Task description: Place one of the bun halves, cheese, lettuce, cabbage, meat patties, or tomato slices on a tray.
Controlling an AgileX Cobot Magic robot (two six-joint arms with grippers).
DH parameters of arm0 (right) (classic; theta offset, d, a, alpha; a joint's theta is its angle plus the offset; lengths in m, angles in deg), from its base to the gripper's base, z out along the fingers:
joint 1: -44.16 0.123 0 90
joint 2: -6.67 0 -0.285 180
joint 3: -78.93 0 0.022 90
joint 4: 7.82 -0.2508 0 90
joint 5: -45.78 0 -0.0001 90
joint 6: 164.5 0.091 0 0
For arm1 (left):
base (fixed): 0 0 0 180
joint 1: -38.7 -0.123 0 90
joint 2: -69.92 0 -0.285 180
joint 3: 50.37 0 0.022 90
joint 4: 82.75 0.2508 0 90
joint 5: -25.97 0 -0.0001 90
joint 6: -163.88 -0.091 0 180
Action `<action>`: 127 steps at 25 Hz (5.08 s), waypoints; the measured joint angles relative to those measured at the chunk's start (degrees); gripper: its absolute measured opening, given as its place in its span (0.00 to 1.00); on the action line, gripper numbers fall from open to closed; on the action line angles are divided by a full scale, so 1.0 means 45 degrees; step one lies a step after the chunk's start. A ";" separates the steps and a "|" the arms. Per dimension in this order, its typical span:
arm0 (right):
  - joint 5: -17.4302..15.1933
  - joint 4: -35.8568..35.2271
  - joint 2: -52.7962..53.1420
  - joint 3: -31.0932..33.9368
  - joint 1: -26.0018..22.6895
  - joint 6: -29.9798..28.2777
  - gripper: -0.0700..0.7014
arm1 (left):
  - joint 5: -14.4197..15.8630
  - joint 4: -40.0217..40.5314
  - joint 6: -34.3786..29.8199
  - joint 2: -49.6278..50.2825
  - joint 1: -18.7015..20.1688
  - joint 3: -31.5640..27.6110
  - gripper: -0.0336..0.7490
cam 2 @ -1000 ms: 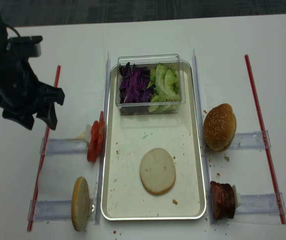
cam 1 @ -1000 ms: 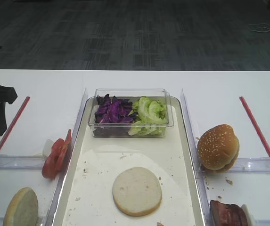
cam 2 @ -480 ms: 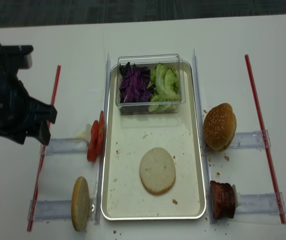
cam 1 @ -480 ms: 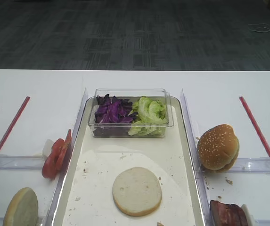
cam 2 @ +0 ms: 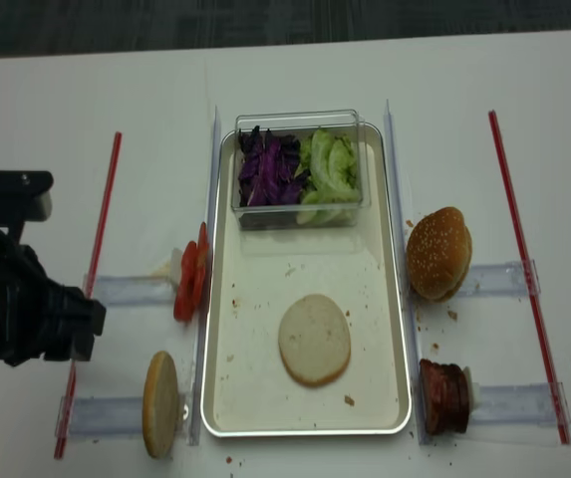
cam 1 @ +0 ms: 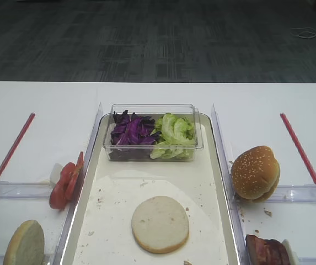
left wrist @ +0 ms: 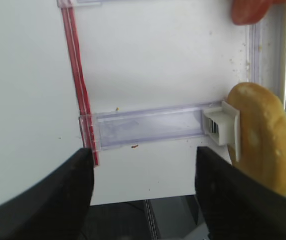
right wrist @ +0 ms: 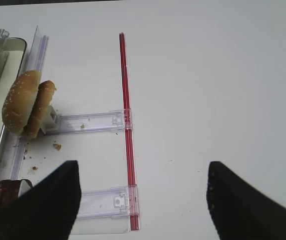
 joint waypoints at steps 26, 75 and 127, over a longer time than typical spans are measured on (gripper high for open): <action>0.0000 -0.0023 0.0000 0.0000 0.0000 0.0000 0.78 | -0.0500 0.0000 -0.0236 -0.4760 -0.0006 -0.2806 0.58; 0.0000 -0.0023 0.0000 0.0000 0.0000 0.0056 0.78 | 0.1197 0.0647 0.0617 -1.3812 -0.0006 -0.3096 0.58; 0.0000 -0.0024 0.0000 0.0000 0.0000 0.0054 0.78 | 0.1324 0.1265 0.1617 -1.5046 -0.0006 -0.3096 0.57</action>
